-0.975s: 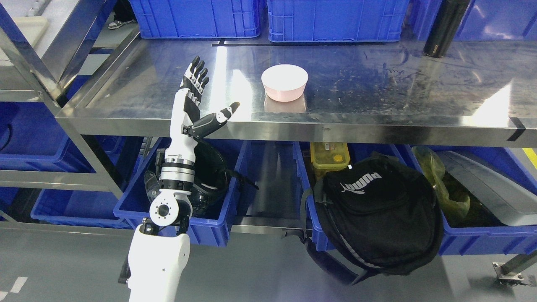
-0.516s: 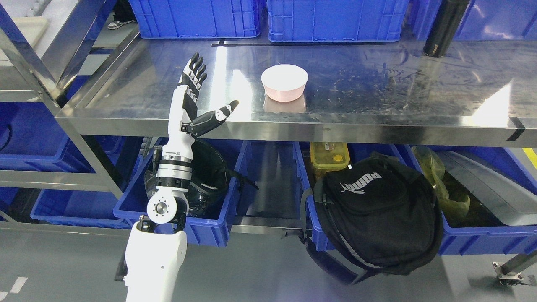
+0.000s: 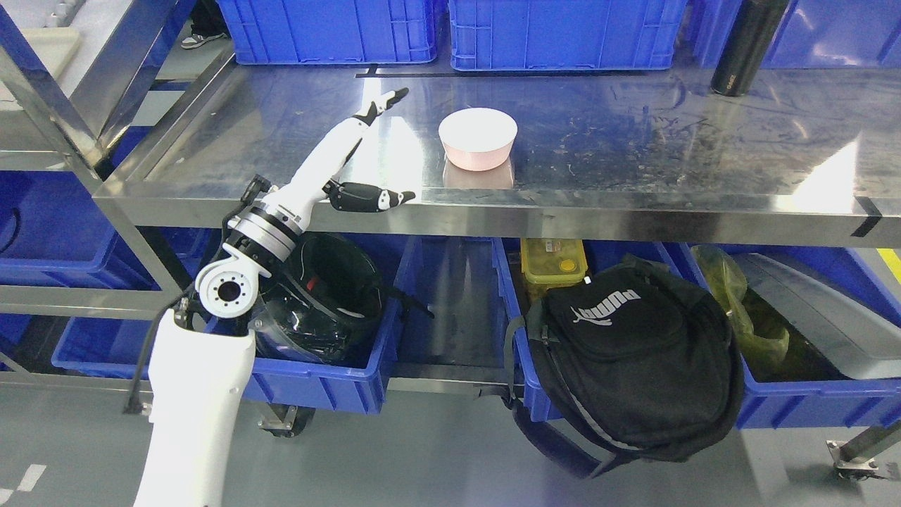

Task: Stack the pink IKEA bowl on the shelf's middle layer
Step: 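Raise the left hand up toward the pink bowl on the shelf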

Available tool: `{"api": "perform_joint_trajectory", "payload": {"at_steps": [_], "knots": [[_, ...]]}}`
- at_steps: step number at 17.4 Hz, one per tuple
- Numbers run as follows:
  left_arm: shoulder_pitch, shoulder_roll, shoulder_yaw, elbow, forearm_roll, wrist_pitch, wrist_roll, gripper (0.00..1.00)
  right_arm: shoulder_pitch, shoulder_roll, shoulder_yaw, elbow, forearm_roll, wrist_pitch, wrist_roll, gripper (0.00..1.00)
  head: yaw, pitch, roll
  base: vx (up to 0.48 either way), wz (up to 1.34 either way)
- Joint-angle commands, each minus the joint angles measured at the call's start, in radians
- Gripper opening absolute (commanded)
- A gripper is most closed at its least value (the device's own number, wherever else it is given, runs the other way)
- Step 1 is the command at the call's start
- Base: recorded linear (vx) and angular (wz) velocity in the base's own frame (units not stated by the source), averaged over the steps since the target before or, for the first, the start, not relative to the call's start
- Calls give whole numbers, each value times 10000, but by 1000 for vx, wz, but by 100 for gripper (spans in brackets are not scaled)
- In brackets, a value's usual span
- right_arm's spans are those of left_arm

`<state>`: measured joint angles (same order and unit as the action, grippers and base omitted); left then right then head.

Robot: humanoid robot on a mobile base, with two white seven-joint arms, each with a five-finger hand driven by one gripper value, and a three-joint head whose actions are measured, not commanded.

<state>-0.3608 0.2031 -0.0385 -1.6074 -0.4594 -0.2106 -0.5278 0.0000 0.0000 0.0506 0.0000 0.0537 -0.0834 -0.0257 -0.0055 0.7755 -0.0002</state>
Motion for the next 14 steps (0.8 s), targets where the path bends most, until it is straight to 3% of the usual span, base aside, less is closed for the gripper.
{"api": "perform_joint_trajectory", "payload": {"at_steps": [1, 5, 10, 14], "knots": [[-1330, 810, -458, 380, -3165, 35, -950, 99, 230, -175, 0, -175, 0, 6, -4, 100, 0, 0, 0, 0, 0], [-2171, 57, -977, 1008, -3843, -12, -1165, 100, 230, -175, 0, -175, 0, 6, -4, 100, 0, 0, 0, 0, 0], [-3661, -373, -3063, 2695, -4347, 678, -1759, 94, 230, -175, 0, -175, 0, 6, -4, 100, 0, 0, 0, 0, 0], [-4152, -1077, -3127, 3983, -4748, 664, -2055, 89, 230, -175, 0, -175, 0, 6, -4, 100, 0, 0, 0, 1, -6]]}}
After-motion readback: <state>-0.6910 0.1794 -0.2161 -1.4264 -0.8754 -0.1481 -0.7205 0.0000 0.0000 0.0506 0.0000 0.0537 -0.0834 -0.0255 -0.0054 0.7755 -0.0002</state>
